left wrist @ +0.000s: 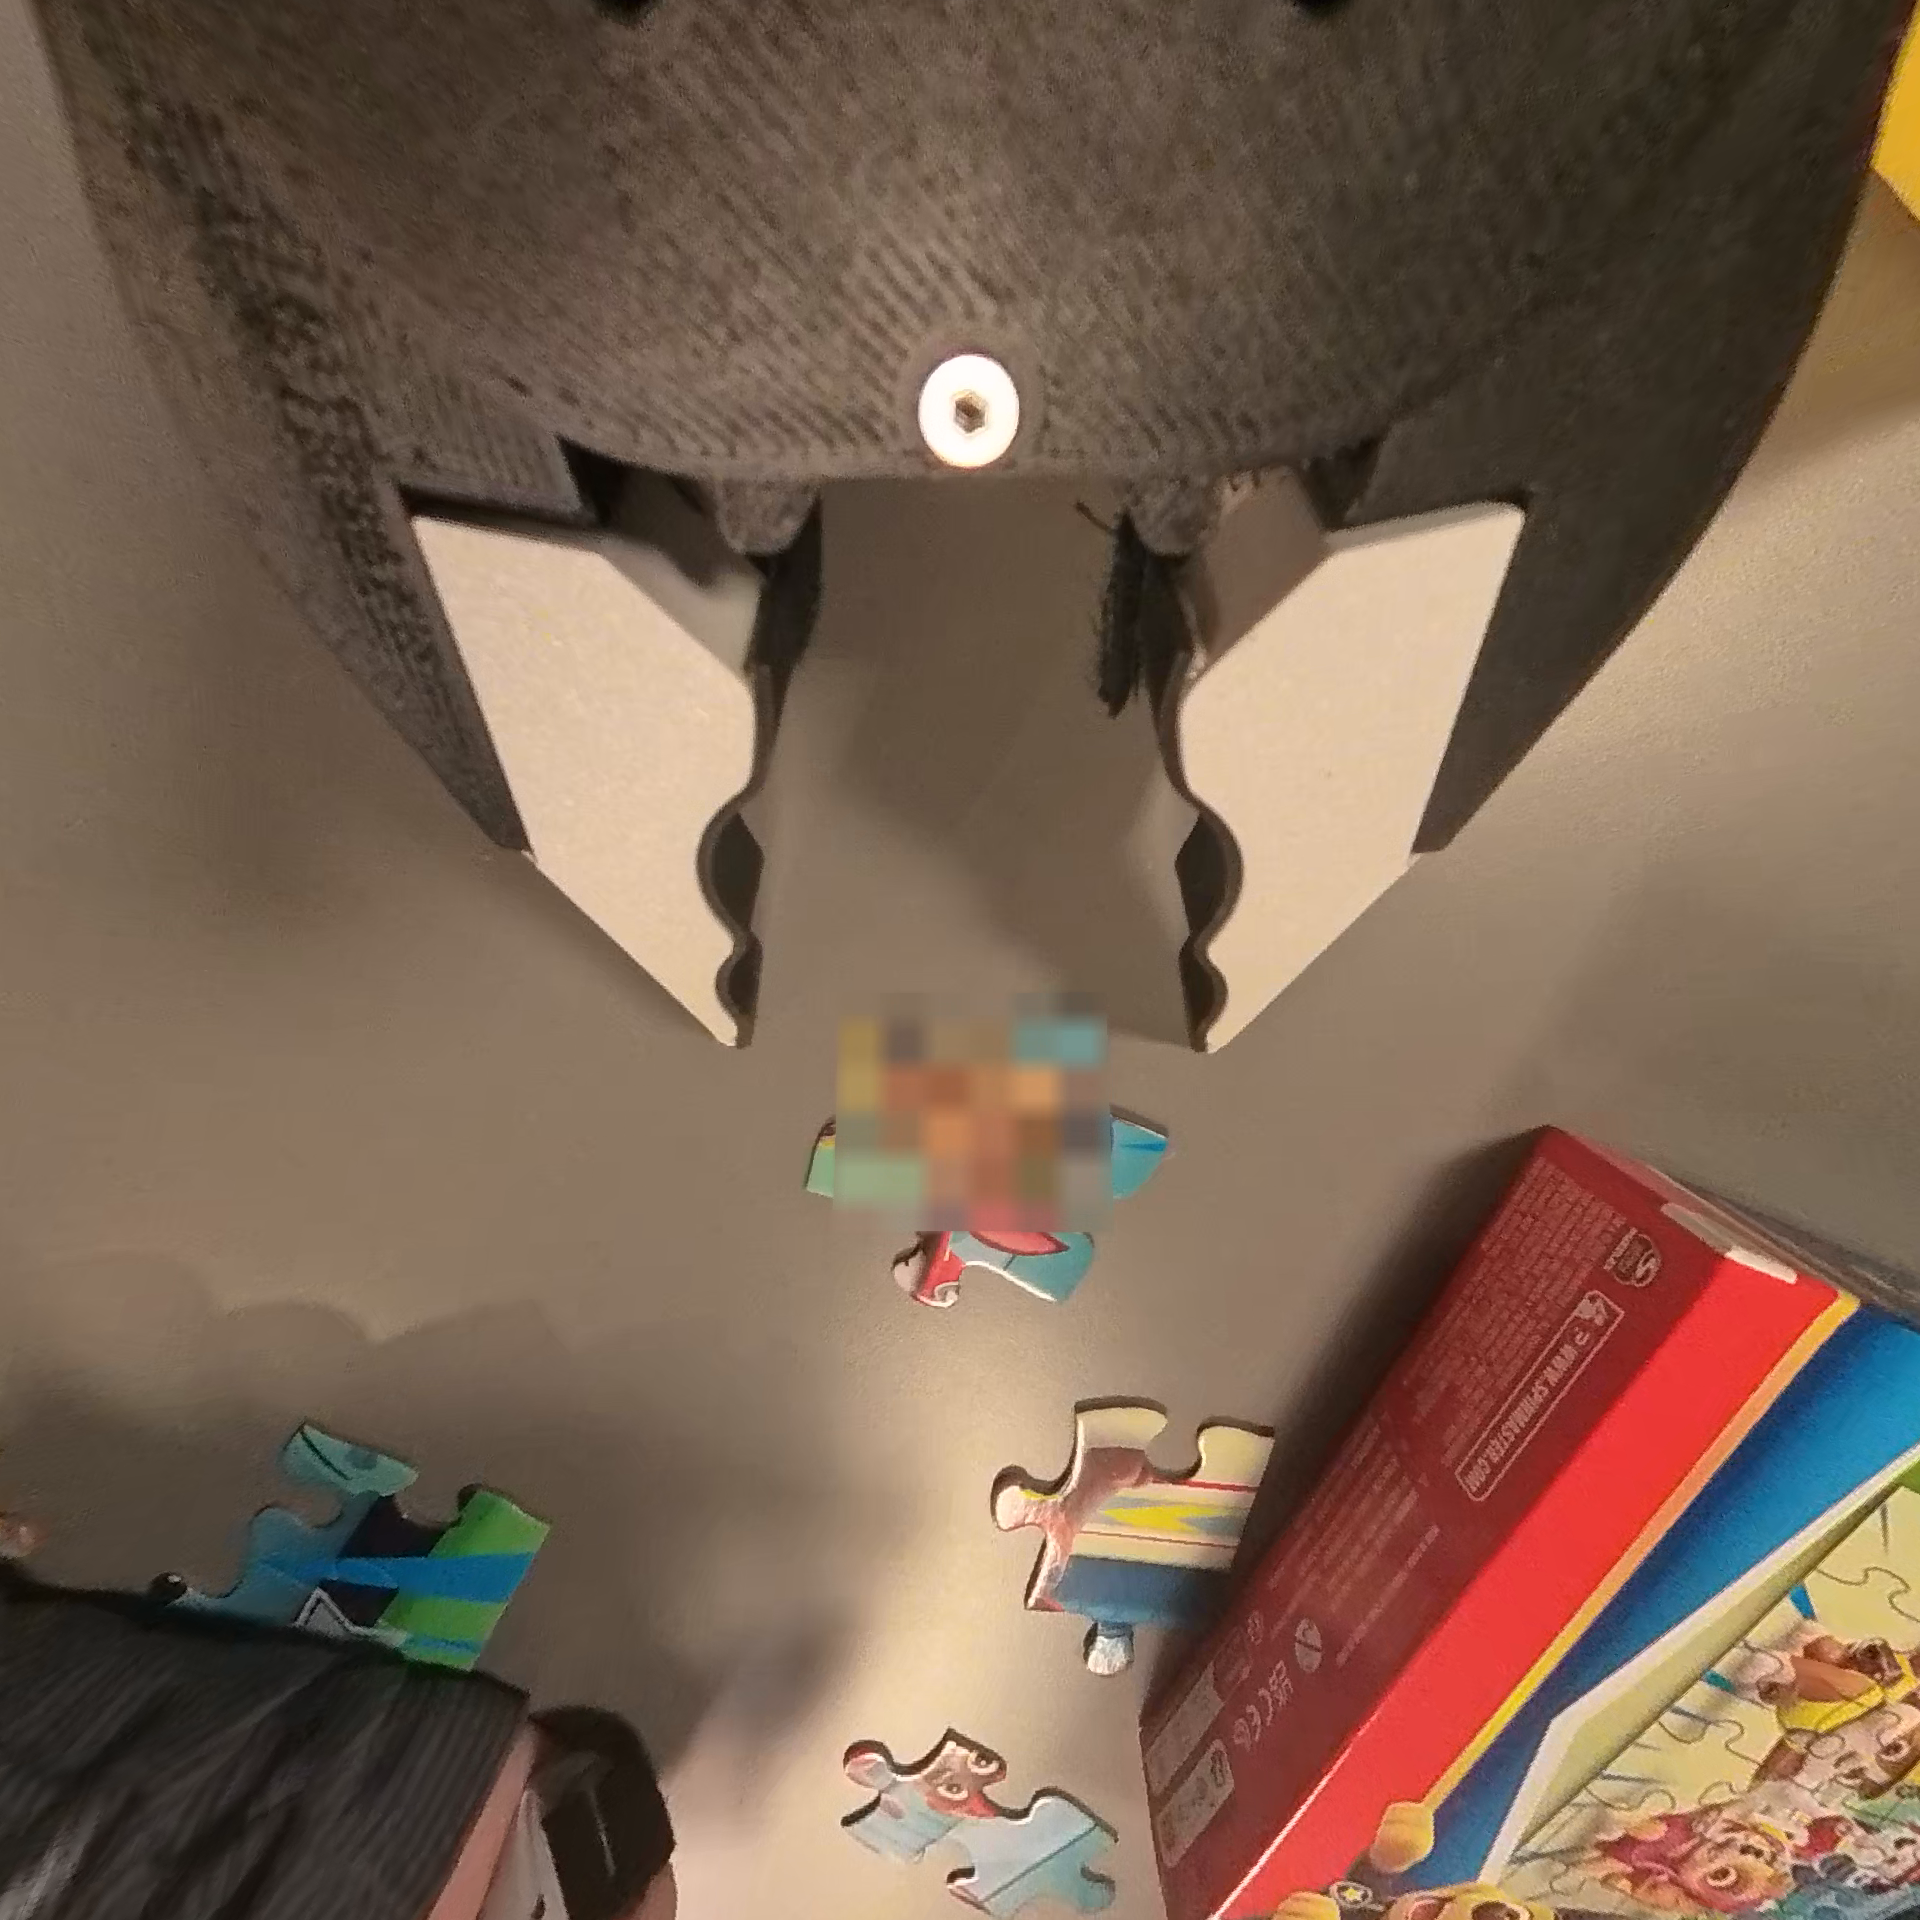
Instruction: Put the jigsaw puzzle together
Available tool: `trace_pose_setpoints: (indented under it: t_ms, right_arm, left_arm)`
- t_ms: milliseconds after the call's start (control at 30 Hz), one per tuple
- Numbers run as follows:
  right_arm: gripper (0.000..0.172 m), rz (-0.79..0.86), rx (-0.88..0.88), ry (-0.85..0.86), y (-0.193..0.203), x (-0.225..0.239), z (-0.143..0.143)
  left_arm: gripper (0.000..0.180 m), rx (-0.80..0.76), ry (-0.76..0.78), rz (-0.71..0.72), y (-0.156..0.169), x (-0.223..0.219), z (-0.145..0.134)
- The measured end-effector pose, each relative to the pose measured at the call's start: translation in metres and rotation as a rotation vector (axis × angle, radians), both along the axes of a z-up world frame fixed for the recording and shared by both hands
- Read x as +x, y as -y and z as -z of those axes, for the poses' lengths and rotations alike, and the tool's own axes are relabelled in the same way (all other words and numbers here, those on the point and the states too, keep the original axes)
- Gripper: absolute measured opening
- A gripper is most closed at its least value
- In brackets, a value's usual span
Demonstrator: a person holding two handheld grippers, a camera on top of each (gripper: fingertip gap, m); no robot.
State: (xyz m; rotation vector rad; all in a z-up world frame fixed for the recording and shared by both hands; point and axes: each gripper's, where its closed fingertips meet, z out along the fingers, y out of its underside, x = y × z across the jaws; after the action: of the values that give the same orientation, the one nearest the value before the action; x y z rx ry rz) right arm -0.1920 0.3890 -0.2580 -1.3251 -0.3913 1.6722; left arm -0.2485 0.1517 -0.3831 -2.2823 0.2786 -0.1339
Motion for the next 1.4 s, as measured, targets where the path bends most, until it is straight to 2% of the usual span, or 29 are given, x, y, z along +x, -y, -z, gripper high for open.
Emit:
trace_pose_setpoints:
  t_ms: [267,767,1400]
  right_arm:
    - [0.001,-0.014,0.182,0.096,0.024,-0.013,-0.003]
    - [0.000,-0.081,0.210,0.141,0.034,-0.023,0.002]
    - [0.000,-0.068,0.249,0.150,0.038,-0.023,0.001]
  left_arm:
    - [0.081,0.000,0.000,0.000,0.000,0.000,0.000]
    - [0.081,0.000,0.000,0.000,0.000,0.000,0.000]
    - [0.081,0.000,0.000,0.000,0.000,0.000,0.000]
